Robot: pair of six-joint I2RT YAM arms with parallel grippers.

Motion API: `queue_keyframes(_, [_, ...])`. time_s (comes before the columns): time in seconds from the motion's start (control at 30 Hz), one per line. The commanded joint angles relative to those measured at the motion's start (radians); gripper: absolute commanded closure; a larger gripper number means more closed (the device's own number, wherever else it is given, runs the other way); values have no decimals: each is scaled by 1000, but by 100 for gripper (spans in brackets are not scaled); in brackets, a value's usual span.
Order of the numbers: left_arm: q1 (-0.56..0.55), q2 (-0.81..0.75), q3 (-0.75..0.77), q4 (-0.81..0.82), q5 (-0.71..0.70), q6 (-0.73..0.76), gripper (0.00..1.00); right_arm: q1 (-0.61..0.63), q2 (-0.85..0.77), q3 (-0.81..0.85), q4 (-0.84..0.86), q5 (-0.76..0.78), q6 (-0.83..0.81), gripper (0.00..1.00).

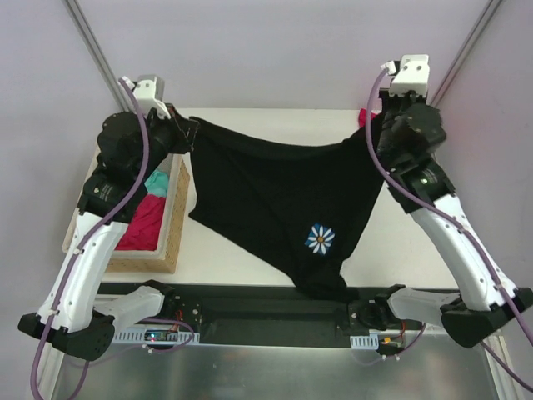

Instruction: Fold and stack the t-shirts

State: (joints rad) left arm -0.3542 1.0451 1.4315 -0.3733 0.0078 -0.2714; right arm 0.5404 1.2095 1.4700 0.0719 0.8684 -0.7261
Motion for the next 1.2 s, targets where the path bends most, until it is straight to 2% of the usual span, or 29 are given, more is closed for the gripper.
queue_keyframes(0.0, [-6,-10,168,7,-42,60,100,4,-166,122,-41,-464,-42,99])
queue_keyframes(0.23, [-6,-51,358,48,-34,159,100,127,-321,173,25,-520,-222,99])
queue_keyframes(0.33, [-6,-85,389,51,-29,170,100,153,-367,211,-27,-543,-237,99])
queue_keyframes(0.63, [-6,-120,348,48,-28,149,100,155,-367,205,-37,-551,-288,99])
queue_keyframes(0.8, [-6,-31,267,51,-111,141,100,150,-268,44,146,-378,-389,99])
queue_keyframes(0.9, [-3,50,207,72,-179,127,100,95,-173,9,151,-342,-299,99])
queue_keyframes(0.93, [1,97,186,80,-204,121,100,26,-153,-2,151,-351,-218,99])
queue_keyframes(1.07, [90,254,190,99,-161,78,100,-135,37,-20,123,-388,-90,99])
queue_keyframes(1.17, [165,384,188,129,-129,31,100,-224,120,-42,141,-411,9,99])
